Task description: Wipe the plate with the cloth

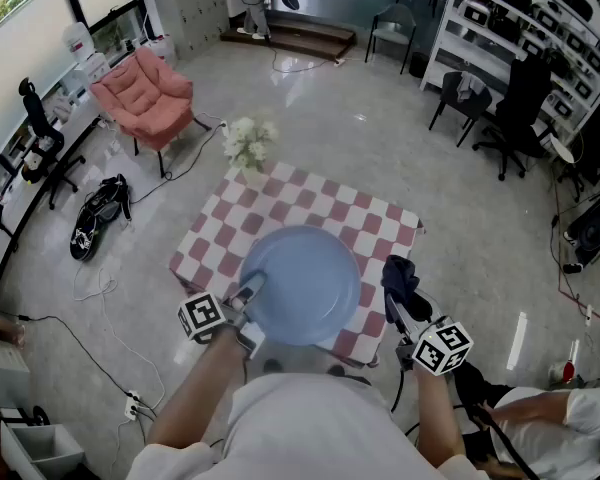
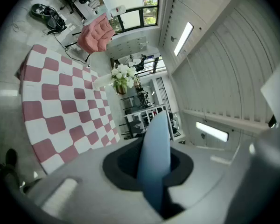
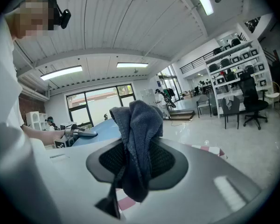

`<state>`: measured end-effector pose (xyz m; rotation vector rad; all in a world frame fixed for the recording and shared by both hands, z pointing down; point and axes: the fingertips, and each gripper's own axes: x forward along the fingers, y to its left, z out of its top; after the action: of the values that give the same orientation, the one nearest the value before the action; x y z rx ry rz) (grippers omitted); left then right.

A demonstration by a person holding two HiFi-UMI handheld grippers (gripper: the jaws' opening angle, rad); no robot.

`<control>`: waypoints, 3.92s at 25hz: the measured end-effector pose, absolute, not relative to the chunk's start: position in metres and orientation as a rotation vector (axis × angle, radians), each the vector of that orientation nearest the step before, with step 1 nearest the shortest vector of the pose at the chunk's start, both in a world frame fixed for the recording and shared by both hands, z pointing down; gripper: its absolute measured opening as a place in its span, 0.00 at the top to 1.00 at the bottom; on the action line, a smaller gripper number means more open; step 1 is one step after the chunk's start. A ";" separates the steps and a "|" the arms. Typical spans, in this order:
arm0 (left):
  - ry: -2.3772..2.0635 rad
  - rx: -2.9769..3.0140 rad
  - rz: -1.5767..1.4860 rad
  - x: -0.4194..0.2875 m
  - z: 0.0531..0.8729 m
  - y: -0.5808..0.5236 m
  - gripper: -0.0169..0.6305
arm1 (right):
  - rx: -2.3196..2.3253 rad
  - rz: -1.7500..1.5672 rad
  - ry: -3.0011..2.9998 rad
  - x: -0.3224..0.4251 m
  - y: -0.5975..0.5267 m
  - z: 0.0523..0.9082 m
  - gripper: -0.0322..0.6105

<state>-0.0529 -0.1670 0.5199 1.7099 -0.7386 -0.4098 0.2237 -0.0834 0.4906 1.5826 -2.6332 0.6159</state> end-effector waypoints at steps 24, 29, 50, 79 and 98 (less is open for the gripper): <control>-0.764 1.708 -0.434 -0.061 0.522 -0.173 0.92 | 1.474 0.655 -2.656 0.206 -0.105 0.497 0.75; -0.779 1.726 -0.426 -0.061 0.521 -0.172 0.92 | 1.420 0.641 -2.668 0.200 -0.111 0.496 0.75; -0.824 1.858 -0.254 -0.042 0.520 -0.155 0.92 | 1.115 0.521 -2.676 0.154 -0.124 0.486 0.74; -0.906 1.970 -0.106 -0.046 0.525 -0.135 0.92 | 0.788 0.226 -2.378 0.089 -0.143 0.532 0.74; -0.983 1.998 -0.243 -0.070 0.499 -0.160 0.92 | 0.739 0.353 -2.366 0.080 -0.121 0.553 0.74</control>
<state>-0.0704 -0.1596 0.4988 1.9975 -0.9834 -0.2430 0.0798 -0.1213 0.5527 0.7389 -2.3661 0.3531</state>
